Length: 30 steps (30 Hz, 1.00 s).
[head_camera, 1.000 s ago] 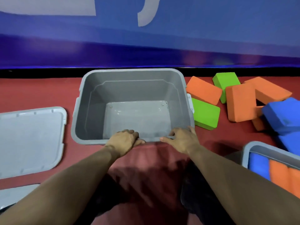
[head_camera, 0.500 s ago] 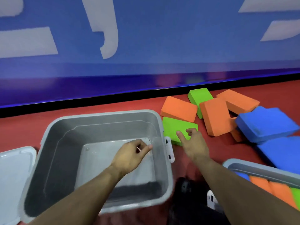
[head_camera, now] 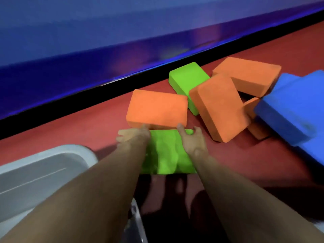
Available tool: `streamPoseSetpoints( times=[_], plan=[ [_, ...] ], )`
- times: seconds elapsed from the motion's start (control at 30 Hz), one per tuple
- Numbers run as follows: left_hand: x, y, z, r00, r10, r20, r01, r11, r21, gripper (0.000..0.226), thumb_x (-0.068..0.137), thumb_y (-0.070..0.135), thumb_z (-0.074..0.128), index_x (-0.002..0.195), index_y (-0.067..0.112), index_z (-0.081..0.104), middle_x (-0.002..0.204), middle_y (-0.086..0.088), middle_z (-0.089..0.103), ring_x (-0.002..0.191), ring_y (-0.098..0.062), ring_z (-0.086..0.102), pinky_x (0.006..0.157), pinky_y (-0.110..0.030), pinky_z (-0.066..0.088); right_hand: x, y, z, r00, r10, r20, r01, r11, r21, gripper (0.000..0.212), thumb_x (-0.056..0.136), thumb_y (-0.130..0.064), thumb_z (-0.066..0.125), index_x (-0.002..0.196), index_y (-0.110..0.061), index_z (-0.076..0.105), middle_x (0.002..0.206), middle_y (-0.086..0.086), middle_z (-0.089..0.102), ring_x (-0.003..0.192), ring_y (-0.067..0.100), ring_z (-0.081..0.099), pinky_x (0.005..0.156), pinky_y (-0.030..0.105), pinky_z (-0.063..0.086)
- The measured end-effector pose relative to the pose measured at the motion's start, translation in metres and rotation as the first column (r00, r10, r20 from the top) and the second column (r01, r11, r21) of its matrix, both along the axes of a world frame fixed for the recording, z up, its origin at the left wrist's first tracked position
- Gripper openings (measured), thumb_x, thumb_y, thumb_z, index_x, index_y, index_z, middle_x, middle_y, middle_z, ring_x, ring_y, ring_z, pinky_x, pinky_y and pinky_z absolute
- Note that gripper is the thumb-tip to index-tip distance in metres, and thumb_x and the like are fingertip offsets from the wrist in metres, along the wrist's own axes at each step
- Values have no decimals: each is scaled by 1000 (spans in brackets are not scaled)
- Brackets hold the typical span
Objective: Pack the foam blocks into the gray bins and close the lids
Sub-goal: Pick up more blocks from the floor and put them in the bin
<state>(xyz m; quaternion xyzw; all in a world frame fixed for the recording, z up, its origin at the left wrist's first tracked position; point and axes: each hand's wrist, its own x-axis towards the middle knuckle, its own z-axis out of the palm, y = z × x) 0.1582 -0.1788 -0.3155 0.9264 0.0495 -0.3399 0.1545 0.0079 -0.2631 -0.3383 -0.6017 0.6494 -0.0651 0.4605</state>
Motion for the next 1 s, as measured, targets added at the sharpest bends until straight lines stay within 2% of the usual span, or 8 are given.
streamPoseSetpoints(
  times=[0.13,0.2,0.37,0.43,0.5,0.63,0.8,1.0],
  plan=[
    [21,1,-82,976,-105,-192,93,993,-71,108,81,87,25,149,5,45,154,-22,42,142,-40,39,119,-50,30,5,-18,-19,997,53,-64,-54,998,-20,92,85,-80,49,154,-21,38,156,11,43,146,30,36,121,43,27],
    [25,2,-96,970,-51,-239,23,993,-117,124,60,94,37,148,8,46,151,-19,46,137,-40,47,116,-52,35,7,-21,-22,988,102,-113,-104,995,-13,84,84,-81,48,147,-25,48,153,13,45,144,31,38,120,43,27],
    [1,11,-37,963,149,-224,-191,965,-178,120,59,82,63,144,1,39,135,-20,58,120,-41,59,107,-47,45,4,-28,-15,993,63,-104,-61,998,19,74,75,-86,55,110,-21,66,125,9,67,119,32,60,95,39,46],
    [-6,7,-31,960,149,-237,-201,957,-211,128,51,82,68,144,-1,36,137,-21,57,121,-41,59,107,-48,45,7,-36,-7,982,62,-180,-58,998,23,94,71,-92,51,122,-14,65,133,13,62,125,36,56,97,42,43],
    [-10,6,-37,963,148,-224,-196,959,-207,125,67,77,70,150,-6,28,146,-22,49,129,-40,54,111,-46,42,19,-42,1,962,64,-265,-67,998,-2,108,69,-94,48,137,-12,56,146,14,49,136,38,43,110,49,35],
    [-14,10,-37,955,157,-252,-201,966,-161,122,71,77,69,152,-5,28,153,-18,42,131,-39,52,110,-47,42,40,-40,3,917,183,-354,-195,981,0,101,69,-95,47,131,-16,61,142,10,53,140,34,33,113,51,24],
    [-10,8,-63,923,192,-332,-269,941,-204,168,8,97,59,147,5,39,136,-19,60,116,-44,62,104,-54,47,46,-53,3,931,203,-304,-193,979,63,97,72,-87,59,134,-12,57,144,11,55,142,36,34,114,53,25],
    [-16,17,-50,928,118,-354,-206,953,-221,164,6,98,50,141,4,50,136,-18,61,118,-43,61,105,-55,46,50,-57,-2,974,176,-143,-166,983,74,140,34,-86,71,142,-5,36,139,14,56,130,38,52,110,54,38]
  ],
)
